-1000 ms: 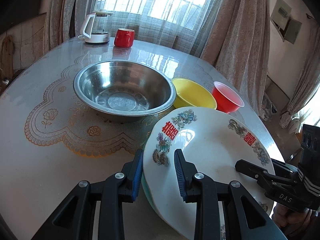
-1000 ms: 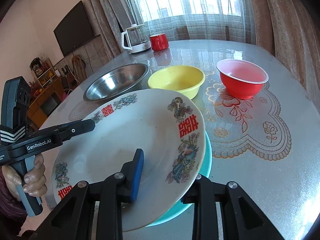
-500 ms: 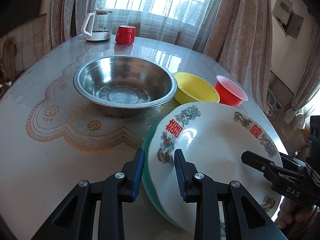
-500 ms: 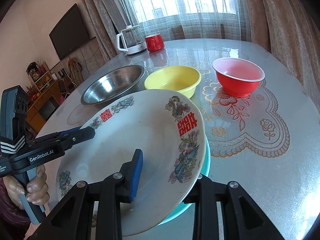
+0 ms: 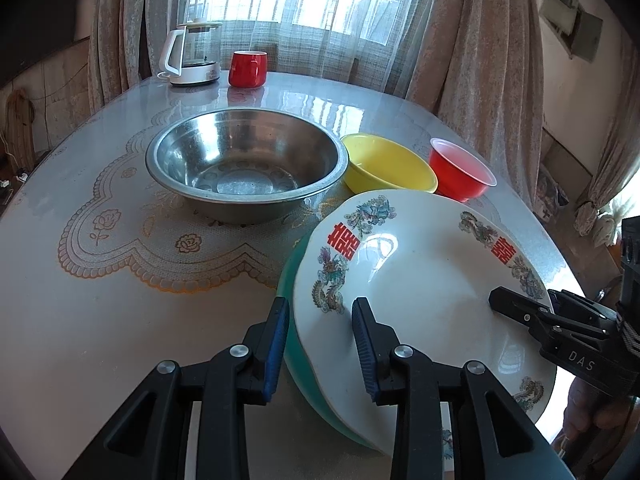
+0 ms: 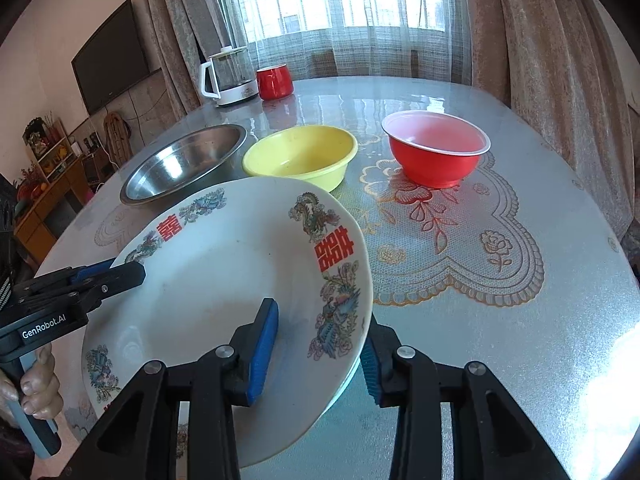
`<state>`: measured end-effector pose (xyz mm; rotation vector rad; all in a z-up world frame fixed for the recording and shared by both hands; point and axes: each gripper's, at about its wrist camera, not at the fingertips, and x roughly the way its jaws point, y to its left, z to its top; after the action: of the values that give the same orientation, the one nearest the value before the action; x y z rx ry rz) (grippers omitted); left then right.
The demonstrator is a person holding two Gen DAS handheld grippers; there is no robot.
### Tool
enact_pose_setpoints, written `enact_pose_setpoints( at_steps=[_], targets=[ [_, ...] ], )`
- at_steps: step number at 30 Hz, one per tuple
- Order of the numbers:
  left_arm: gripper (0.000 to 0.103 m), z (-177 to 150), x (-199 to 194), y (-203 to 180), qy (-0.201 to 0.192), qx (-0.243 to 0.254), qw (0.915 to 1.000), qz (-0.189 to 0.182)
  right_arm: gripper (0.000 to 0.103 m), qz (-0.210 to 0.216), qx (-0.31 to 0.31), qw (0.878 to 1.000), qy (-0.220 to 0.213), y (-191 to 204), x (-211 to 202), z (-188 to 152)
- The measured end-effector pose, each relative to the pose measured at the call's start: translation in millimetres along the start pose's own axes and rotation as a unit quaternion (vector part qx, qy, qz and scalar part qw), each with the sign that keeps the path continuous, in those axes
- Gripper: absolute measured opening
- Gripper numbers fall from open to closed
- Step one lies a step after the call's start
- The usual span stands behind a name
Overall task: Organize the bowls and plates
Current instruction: 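Lower the large double-happiness plate onto the rose-pattern plate with the right gripper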
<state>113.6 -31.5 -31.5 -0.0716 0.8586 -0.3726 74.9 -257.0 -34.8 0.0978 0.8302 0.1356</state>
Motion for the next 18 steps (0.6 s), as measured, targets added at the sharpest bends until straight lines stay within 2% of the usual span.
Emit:
enact_pose_setpoints(
  at_steps=[7, 13, 18],
  targets=[
    [0.033, -3, -2, 0, 0.000, -0.006, 1.0000, -0.006, 0.040, 0.032, 0.053, 0.998, -0.013, -20, -19, -8],
    [0.033, -4, -4, 5, 0.000, -0.030, 0.9988, -0.038, 0.023, 0.022, 0.034, 0.999, -0.030, -11, -29, -9],
    [0.033, -2, -9, 8, -0.008, -0.046, 0.9977, -0.049, 0.023, 0.008, 0.020, 0.999, -0.032, -5, -24, -9]
  ],
)
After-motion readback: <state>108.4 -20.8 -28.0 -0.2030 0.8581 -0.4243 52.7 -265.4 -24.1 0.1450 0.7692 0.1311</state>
